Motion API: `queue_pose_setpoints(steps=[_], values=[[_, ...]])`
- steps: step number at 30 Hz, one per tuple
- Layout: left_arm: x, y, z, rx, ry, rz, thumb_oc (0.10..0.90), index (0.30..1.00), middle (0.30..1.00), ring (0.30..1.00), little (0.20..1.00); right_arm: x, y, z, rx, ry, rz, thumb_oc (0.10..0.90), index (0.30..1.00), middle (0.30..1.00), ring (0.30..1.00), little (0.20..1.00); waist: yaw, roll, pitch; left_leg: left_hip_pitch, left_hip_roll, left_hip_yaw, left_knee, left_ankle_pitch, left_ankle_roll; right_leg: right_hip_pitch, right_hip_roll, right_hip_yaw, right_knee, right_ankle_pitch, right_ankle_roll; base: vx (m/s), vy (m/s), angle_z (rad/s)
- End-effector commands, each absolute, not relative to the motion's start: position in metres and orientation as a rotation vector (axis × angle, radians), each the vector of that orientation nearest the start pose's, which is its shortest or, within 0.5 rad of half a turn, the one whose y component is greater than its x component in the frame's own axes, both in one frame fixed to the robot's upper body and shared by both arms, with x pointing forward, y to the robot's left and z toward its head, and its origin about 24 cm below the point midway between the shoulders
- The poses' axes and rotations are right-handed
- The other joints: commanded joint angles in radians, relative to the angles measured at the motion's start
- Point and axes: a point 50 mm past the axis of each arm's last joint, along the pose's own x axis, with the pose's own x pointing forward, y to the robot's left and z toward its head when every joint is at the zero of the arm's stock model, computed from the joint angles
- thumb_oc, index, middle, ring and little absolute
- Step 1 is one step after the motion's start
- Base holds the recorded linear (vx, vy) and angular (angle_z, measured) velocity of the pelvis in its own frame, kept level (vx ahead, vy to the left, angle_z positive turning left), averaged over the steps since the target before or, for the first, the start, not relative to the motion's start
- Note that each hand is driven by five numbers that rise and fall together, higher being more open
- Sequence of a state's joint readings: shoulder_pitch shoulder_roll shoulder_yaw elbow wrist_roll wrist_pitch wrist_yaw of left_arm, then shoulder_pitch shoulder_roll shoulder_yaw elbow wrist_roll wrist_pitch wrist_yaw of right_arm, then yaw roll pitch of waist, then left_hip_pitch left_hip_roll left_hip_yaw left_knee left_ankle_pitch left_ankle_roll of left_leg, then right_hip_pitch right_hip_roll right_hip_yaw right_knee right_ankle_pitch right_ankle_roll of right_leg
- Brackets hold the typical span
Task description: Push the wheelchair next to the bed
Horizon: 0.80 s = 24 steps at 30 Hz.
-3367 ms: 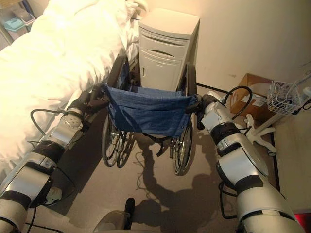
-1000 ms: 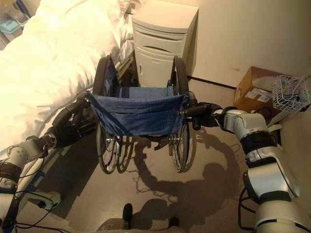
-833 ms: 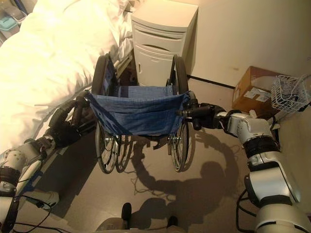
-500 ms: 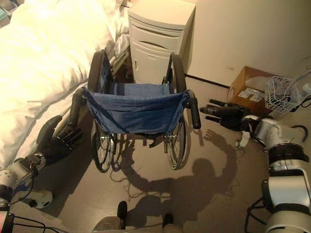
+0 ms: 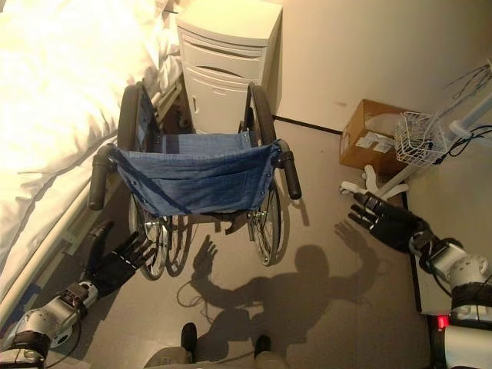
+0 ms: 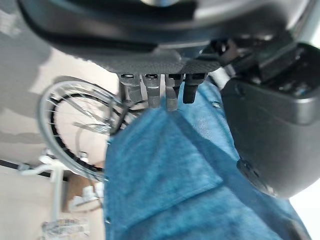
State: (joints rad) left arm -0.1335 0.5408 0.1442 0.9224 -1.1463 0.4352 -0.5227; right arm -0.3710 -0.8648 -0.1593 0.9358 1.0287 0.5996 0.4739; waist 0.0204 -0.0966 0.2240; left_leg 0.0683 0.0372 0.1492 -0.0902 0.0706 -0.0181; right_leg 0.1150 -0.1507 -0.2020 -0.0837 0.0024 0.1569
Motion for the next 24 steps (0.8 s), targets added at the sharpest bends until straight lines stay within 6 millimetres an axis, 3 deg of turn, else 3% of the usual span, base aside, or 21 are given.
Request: queue_pose_setpoints(steps=[1,6,7,8,12,13,15,20,24], values=[[0.204,0.301,-0.065,-0.927,0.542,0.066,0.800,0.900,0.900,0.900,0.900,0.257,-0.374,0.042,0.645,0.475,-0.037,0.800,0.900,0.900,0.900,0.900,0.035,0.028,-0.072,0.057,-0.032,-0.005,0.006,-0.107,0.022,-0.066,0.020,-0.018,0.080,0.056,-0.013,0.00,0.000,0.00],[0.188,0.270,-0.096,-0.878,0.662,0.054,0.800,0.900,0.900,0.900,0.900,0.256,-0.319,-0.017,0.659,0.566,0.004,0.800,0.900,0.900,0.900,0.900,0.041,0.037,-0.071,0.056,-0.035,-0.011,0.008,-0.106,0.027,-0.062,0.018,-0.020,0.076,0.054,-0.022,0.00,0.000,0.00],[0.183,0.259,-0.105,-0.849,0.698,0.064,0.800,0.900,0.900,0.900,0.900,0.256,-0.299,-0.033,0.656,0.568,0.015,0.800,0.900,0.900,0.900,0.900,0.042,0.042,-0.071,0.058,-0.037,-0.013,0.008,-0.107,0.029,-0.060,0.017,-0.017,0.075,0.052,-0.025,0.00,0.000,0.00],[0.182,0.255,-0.107,-0.839,0.707,0.065,0.800,0.900,0.900,0.900,0.900,0.256,-0.292,-0.037,0.656,0.566,0.018,0.800,0.900,0.900,0.900,0.900,0.043,0.043,-0.072,0.058,-0.038,-0.014,0.008,-0.107,0.029,-0.060,0.017,-0.017,0.075,0.052,-0.025,0.00,0.000,0.00],[0.172,0.220,-0.125,-0.835,0.745,0.074,0.800,0.900,0.900,0.900,0.900,0.245,-0.231,-0.073,0.664,0.537,0.032,0.800,0.900,0.900,0.900,0.900,0.045,0.058,-0.077,0.055,-0.047,-0.027,0.006,-0.108,0.033,-0.053,0.020,-0.004,0.065,0.047,-0.035,0.01,0.018,0.00],[0.171,0.218,-0.126,-0.840,0.745,0.074,0.800,0.900,0.900,0.900,0.900,0.243,-0.227,-0.075,0.667,0.538,0.033,0.800,0.900,0.900,0.900,0.900,0.045,0.059,-0.078,0.055,-0.048,-0.028,0.006,-0.108,0.033,-0.053,0.019,-0.004,0.065,0.047,-0.035,0.01,0.036,0.00],[0.166,0.196,-0.131,-0.887,0.741,0.035,0.800,0.900,0.900,0.900,0.900,0.226,-0.195,-0.093,0.752,0.536,0.037,0.800,0.900,0.900,0.900,0.900,0.043,0.064,-0.081,0.054,-0.053,-0.032,0.005,-0.108,0.034,-0.048,0.019,0.002,0.062,0.044,-0.037,0.02,0.037,0.01],[0.160,0.160,-0.135,-0.990,0.720,-0.015,0.800,0.900,0.900,0.900,0.900,0.199,-0.160,-0.114,0.967,0.593,0.025,0.800,0.900,0.900,0.900,0.900,0.034,0.072,-0.086,0.054,-0.059,-0.036,0.003,-0.111,0.038,-0.043,0.022,0.012,0.057,0.046,-0.038,0.01,0.021,0.01],[0.159,0.142,-0.134,-1.059,0.690,-0.031,0.800,0.900,0.900,0.900,0.900,0.180,-0.138,-0.124,1.039,0.661,0.049,0.800,0.900,0.900,0.900,0.900,0.024,0.078,-0.086,0.054,-0.061,-0.036,0.003,-0.111,0.039,-0.045,0.024,0.023,0.059,0.045,-0.039,0.02,0.053,0.00]])
